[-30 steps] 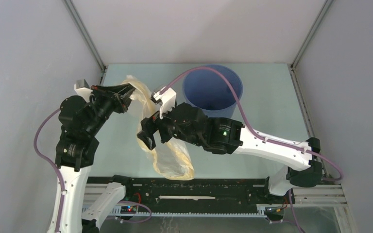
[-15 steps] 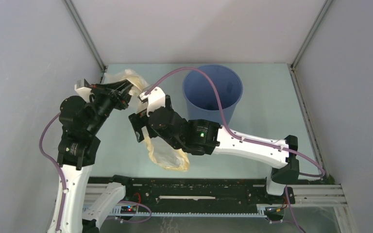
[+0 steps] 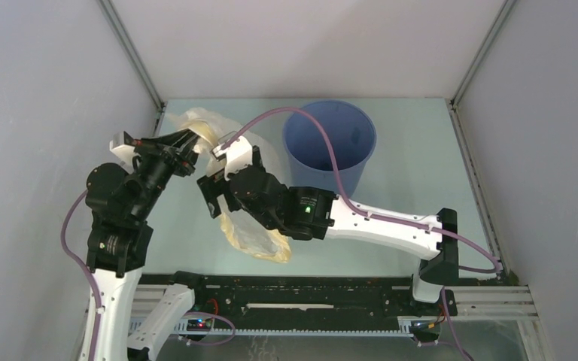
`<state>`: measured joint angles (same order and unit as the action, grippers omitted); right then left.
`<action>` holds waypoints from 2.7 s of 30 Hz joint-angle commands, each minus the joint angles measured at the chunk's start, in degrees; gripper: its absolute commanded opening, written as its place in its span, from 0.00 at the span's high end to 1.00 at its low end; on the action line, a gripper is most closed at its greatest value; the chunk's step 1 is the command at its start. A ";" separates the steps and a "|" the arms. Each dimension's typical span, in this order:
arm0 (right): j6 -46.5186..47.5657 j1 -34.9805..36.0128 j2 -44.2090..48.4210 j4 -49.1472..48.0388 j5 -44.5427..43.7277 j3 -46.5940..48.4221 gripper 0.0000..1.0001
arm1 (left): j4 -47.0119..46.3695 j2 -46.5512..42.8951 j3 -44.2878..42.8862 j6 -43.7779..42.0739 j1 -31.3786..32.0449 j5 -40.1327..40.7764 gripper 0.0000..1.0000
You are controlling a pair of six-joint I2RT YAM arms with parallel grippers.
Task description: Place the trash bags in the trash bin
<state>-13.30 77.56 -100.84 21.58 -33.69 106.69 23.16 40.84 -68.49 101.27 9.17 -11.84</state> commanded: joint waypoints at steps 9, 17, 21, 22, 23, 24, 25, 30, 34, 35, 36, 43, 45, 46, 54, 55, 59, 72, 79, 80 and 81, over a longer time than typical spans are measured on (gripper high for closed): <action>-0.19 -3.73 5.04 -7.64 3.63 -4.84 0.67 | -8.37 -3.62 4.11 4.95 -0.98 -1.47 1.00; -8.33 -13.39 10.04 -3.16 14.55 0.51 1.00 | -8.53 -8.13 6.83 -0.51 -1.03 -4.44 1.00; -12.93 -18.38 7.68 -0.39 20.88 8.61 1.00 | -4.13 -7.79 3.58 -6.61 -1.00 -7.65 0.99; -13.54 -19.20 6.99 0.32 22.12 10.50 1.00 | -1.70 -7.61 2.21 -8.66 -1.00 -7.99 0.98; -14.37 -20.02 6.45 1.00 23.25 12.43 1.00 | 0.78 -7.43 0.93 -10.83 -1.00 -8.08 0.95; -15.28 -20.83 6.12 1.37 24.60 13.79 1.00 | 2.62 -7.19 0.07 -12.47 -1.00 -8.30 0.91; -16.37 -21.61 6.10 1.20 26.10 14.52 1.00 | 3.25 -6.89 -0.28 -13.64 -1.00 -9.18 0.87; -21.91 -26.04 5.29 2.25 34.57 18.69 1.00 | 2.95 -3.73 0.18 -16.63 2.21 -14.08 0.77; -23.01 -29.48 4.08 6.01 43.22 25.30 1.00 | -2.20 -0.33 -3.56 -21.75 10.76 -11.58 0.53; -23.21 -30.58 4.39 6.91 45.20 25.95 1.00 | -3.63 0.36 -5.27 -24.09 11.76 -11.42 0.42; -24.06 -32.31 4.87 7.42 47.80 26.09 1.00 | -4.32 0.88 -7.47 -27.10 12.12 -11.41 0.34; -30.58 -48.26 8.44 12.41 69.37 26.81 1.00 | -0.60 2.38 -19.27 -44.57 12.10 -6.54 0.10; -32.39 -53.02 10.40 16.34 72.38 26.98 1.00 | 0.74 3.71 -21.58 -46.79 12.10 -3.93 0.08; -32.77 -55.22 11.58 18.09 73.95 26.74 1.00 | 1.57 4.49 -22.87 -48.06 12.10 -2.49 0.08; -30.51 -68.39 23.55 13.54 81.79 11.72 1.00 | 8.26 14.57 -35.98 -59.19 12.10 3.17 0.07; -31.21 -69.91 24.03 12.49 82.08 10.93 1.00 | 8.02 16.13 -37.20 -58.99 12.10 2.16 0.07; -35.09 -74.19 22.97 15.96 84.64 11.45 1.00 | 8.67 22.26 -43.08 -58.10 12.10 1.46 0.04; -27.22 -74.66 27.36 29.48 88.48 0.78 1.00 | 9.48 40.06 -48.67 -56.16 16.60 5.46 0.27; -30.97 -74.67 25.76 25.63 89.33 2.17 1.00 | 19.18 53.65 -56.63 -60.80 23.29 5.04 0.37; -30.92 -74.66 25.90 25.58 89.35 2.15 1.00 | 19.66 54.96 -56.39 -61.63 24.53 4.98 0.37; -30.95 -74.59 26.08 25.35 89.40 2.05 1.00 | 19.85 56.31 -56.05 -62.21 25.48 4.58 0.36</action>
<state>-43.20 3.09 -75.44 49.76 54.37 106.56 38.22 93.32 -120.62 43.51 30.52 -6.94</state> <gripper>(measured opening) 0.008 0.635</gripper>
